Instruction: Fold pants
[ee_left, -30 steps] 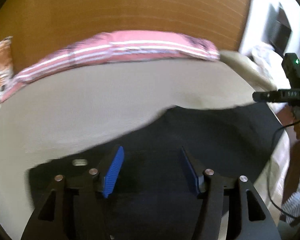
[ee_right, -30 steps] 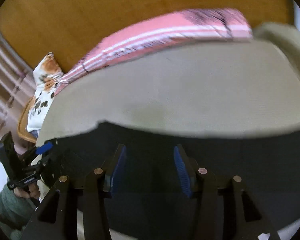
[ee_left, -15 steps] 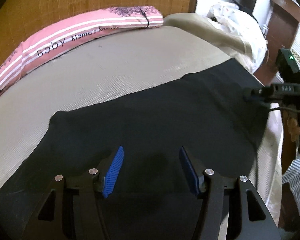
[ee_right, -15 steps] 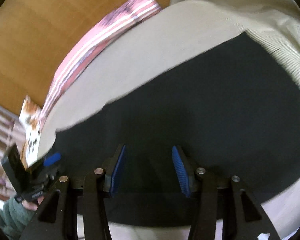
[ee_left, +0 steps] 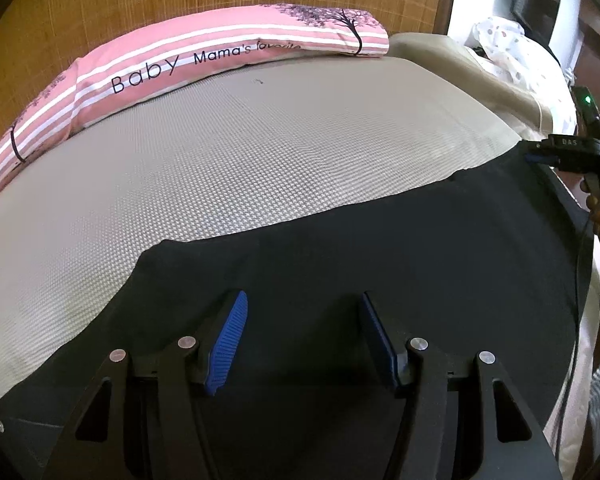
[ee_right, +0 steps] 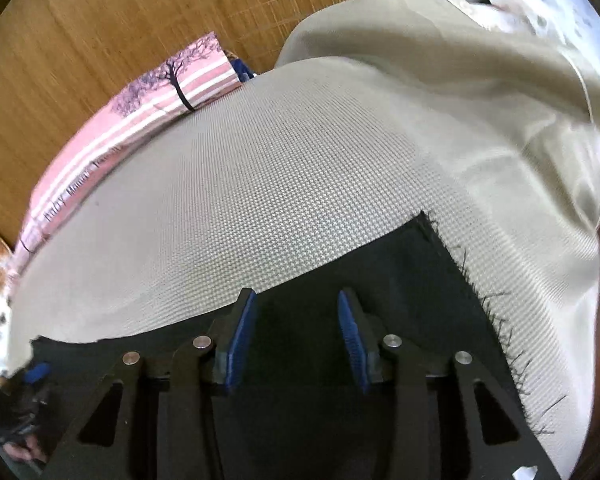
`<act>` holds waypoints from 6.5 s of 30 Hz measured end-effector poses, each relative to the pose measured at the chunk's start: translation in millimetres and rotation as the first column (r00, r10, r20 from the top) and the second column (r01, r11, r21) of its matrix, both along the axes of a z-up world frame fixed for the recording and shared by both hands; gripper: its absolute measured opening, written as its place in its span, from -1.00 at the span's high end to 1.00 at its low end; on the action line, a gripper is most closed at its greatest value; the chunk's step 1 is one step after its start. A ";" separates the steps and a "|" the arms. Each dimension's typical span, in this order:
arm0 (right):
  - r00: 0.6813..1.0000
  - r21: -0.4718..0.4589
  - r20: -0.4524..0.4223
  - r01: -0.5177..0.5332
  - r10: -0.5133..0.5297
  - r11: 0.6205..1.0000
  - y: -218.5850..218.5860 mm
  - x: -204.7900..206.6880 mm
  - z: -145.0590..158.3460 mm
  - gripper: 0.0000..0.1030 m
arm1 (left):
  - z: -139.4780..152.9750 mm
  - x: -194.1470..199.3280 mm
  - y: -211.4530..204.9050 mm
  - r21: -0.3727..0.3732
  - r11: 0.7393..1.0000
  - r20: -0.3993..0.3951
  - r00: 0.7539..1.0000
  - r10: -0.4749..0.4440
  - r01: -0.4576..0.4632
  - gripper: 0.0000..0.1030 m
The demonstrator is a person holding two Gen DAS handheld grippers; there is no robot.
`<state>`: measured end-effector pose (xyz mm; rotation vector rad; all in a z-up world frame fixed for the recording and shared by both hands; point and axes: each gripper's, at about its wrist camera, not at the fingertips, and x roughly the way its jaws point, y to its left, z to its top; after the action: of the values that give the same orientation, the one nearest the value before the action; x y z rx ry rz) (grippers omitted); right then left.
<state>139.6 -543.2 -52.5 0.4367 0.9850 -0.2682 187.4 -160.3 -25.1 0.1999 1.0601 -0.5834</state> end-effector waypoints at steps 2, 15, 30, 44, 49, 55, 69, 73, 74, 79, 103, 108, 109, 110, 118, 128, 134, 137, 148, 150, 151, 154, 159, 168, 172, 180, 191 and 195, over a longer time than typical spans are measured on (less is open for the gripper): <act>1.000 -0.058 -0.027 -0.013 0.012 0.998 13.4 0.3 4.2 0.17 | 3.5 -1.2 0.8 0.032 0.999 0.012 1.000 0.021 -0.021 -0.14; 0.990 -0.182 -0.072 -0.130 0.119 0.975 65.0 8.4 -3.2 0.20 | 1.8 4.2 -32.4 0.045 0.998 0.066 0.996 -0.052 0.049 -0.15; 0.994 0.173 0.082 0.057 -0.072 0.983 24.3 -84.5 49.7 0.13 | 30.3 -20.6 -21.2 -0.018 1.000 0.040 0.999 -0.018 0.019 -0.38; 0.933 0.320 0.033 0.330 -0.358 0.888 -30.4 -199.3 -0.1 0.13 | 31.3 -82.4 -63.2 -0.015 0.989 -0.024 0.988 -0.150 0.150 -0.38; 0.919 0.345 0.088 0.334 -0.385 0.877 -47.0 -185.3 -11.4 0.38 | 12.8 -83.5 -67.1 0.036 0.990 -0.059 0.989 -0.135 0.137 -0.38; 0.904 0.407 0.088 0.350 -0.418 0.843 -58.3 -178.3 -19.5 0.81 | 7.4 -84.3 -70.2 0.043 0.991 -0.032 0.991 -0.127 0.128 -0.45; 0.970 0.433 0.240 -0.082 -0.027 0.898 104.4 -77.7 52.2 0.85 | 58.4 -44.7 47.5 -0.184 0.966 -0.090 0.981 0.170 -0.184 -0.45; 0.961 0.442 0.241 -0.235 0.138 0.866 175.3 -31.9 57.2 0.85 | 70.3 -46.2 100.5 -0.215 0.932 -0.093 0.956 0.279 -0.293 -0.45; 0.954 0.447 0.239 -0.272 0.179 0.852 194.1 -23.2 56.2 0.85 | 71.0 -46.5 110.8 -0.220 0.924 -0.099 0.949 0.298 -0.313 -0.45; 0.884 0.456 0.203 -0.465 0.420 0.759 296.6 -3.9 41.8 0.85 | 63.5 -58.9 157.3 -0.240 0.889 -0.150 0.919 0.363 -0.390 -0.45; 0.856 0.281 0.081 -0.510 0.510 0.813 318.2 -71.8 32.2 -0.02 | 19.5 -73.6 135.2 -0.374 0.851 -0.544 0.830 0.121 -0.369 -0.43; 0.907 0.328 0.091 -0.416 0.410 0.848 283.8 -80.4 26.6 -0.02 | 5.0 -71.9 130.8 -0.363 0.831 -0.642 0.759 0.105 -0.421 -0.41; 0.914 0.337 0.090 -0.402 0.396 0.851 279.6 -81.1 24.5 -0.02 | 2.5 -71.1 129.6 -0.354 0.831 -0.651 0.751 0.110 -0.429 -0.40; 0.918 0.345 0.090 -0.392 0.385 0.853 276.5 -81.4 22.5 -0.02 | 1.1 -70.3 128.9 -0.348 0.831 -0.656 0.746 0.114 -0.433 -0.40; 0.931 0.375 0.088 -0.362 0.355 0.854 267.5 -80.8 11.6 -0.02 | -3.2 -67.6 114.3 -0.323 0.839 -0.667 0.735 0.127 -0.438 -0.30; 0.939 0.394 0.092 -0.339 0.330 0.855 258.9 -83.5 7.3 -0.02 | -5.4 -72.3 108.3 -0.311 0.854 -0.663 0.739 0.120 -0.418 0.86; 0.939 0.384 0.080 -0.339 0.334 0.859 255.8 -86.5 6.0 0.01 | -2.5 -87.0 114.7 -0.306 0.865 -0.645 0.755 0.119 -0.397 0.88; 0.940 0.376 0.056 -0.333 0.337 0.865 255.9 -87.5 -1.7 0.02 | -18.4 -88.9 115.3 -0.277 0.871 -0.661 0.738 0.134 -0.406 0.88; 0.915 0.279 0.060 -0.399 0.399 0.873 268.2 -81.0 16.9 -0.01 | 34.4 -83.3 107.3 -0.179 0.950 -0.407 0.899 0.163 -0.254 0.27; 0.916 0.270 0.058 -0.398 0.398 0.877 269.6 -78.7 17.0 -0.01 | 45.1 -77.2 104.3 -0.213 0.948 -0.351 0.924 0.153 -0.238 0.14; 0.915 0.266 0.056 -0.400 0.401 0.877 271.9 -76.4 16.0 -0.01 | 48.1 -73.9 100.6 -0.228 0.947 -0.332 0.932 0.144 -0.227 0.14; 0.904 0.275 0.061 -0.424 0.424 0.863 280.1 -75.0 14.3 -0.01 | 44.0 -66.4 89.4 -0.266 0.947 -0.310 0.946 0.094 -0.181 0.14; 0.863 0.265 0.059 -0.499 0.503 0.825 303.3 -76.3 11.9 -0.01 | 11.5 -34.2 74.5 -0.275 0.947 -0.368 0.928 0.058 -0.168 0.14; 0.772 0.331 0.103 -0.621 0.627 0.710 354.9 -75.5 0.0 -0.01 | -14.8 -5.3 91.3 -0.300 0.925 -0.415 0.905 0.093 -0.233 0.53; 0.702 0.338 0.134 -0.696 0.699 0.634 382.8 -82.8 0.2 -0.02 | -20.9 1.7 100.1 -0.321 0.914 -0.434 0.896 0.092 -0.249 0.69; 0.724 0.311 0.167 -0.683 0.669 0.661 354.9 -73.9 21.5 0.02 | 10.0 -9.2 94.1 -0.235 0.956 -0.288 0.952 0.102 -0.173 0.30; 0.914 0.067 0.075 -0.403 0.399 0.913 236.1 4.6 19.3 0.06 | 7.6 -0.5 59.3 -0.174 0.978 -0.117 0.989 0.094 -0.113 -0.05; 0.934 0.047 0.057 -0.356 0.353 0.933 209.5 26.8 2.2 0.47 | -13.1 15.6 62.7 -0.158 0.978 -0.142 0.983 0.115 -0.138 -0.05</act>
<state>166.4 -333.7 -50.3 0.3069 1.0067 0.0973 203.0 -97.6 -38.2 -0.0540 1.1365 -0.5727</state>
